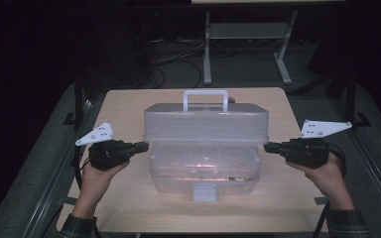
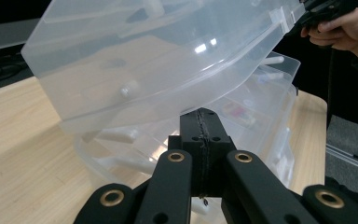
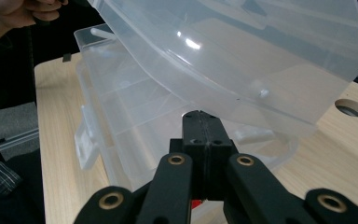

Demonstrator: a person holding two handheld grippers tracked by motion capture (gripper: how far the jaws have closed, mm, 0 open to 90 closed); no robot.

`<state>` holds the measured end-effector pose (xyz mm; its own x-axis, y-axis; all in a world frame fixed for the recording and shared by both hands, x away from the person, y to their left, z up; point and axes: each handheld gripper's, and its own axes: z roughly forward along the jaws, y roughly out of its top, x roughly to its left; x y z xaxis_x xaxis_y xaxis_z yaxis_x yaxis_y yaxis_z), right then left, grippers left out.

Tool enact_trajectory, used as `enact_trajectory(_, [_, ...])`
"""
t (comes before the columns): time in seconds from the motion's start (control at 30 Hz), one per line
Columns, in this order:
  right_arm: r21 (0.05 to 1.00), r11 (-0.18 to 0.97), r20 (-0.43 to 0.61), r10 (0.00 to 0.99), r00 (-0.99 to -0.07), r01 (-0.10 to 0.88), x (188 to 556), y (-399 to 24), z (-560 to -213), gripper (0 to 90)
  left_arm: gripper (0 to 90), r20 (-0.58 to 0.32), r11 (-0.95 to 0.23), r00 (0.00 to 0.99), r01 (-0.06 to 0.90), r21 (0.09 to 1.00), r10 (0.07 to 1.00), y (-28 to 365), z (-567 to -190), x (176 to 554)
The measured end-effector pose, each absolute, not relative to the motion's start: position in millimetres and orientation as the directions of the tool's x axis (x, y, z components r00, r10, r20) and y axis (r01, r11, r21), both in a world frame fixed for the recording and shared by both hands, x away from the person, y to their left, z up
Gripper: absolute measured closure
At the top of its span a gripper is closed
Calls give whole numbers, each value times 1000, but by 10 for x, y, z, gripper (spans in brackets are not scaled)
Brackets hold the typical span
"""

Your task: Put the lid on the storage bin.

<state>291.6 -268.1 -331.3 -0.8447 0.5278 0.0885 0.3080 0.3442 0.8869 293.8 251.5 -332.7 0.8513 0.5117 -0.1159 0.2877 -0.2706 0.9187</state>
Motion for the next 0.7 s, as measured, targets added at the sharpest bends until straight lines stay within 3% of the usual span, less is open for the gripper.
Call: enact_trajectory(0.7, [878,363,77,534,-842,311,2730,-2666,-3491,900,899,-109,-294,848,297,909,519,2560,-3529,2752])
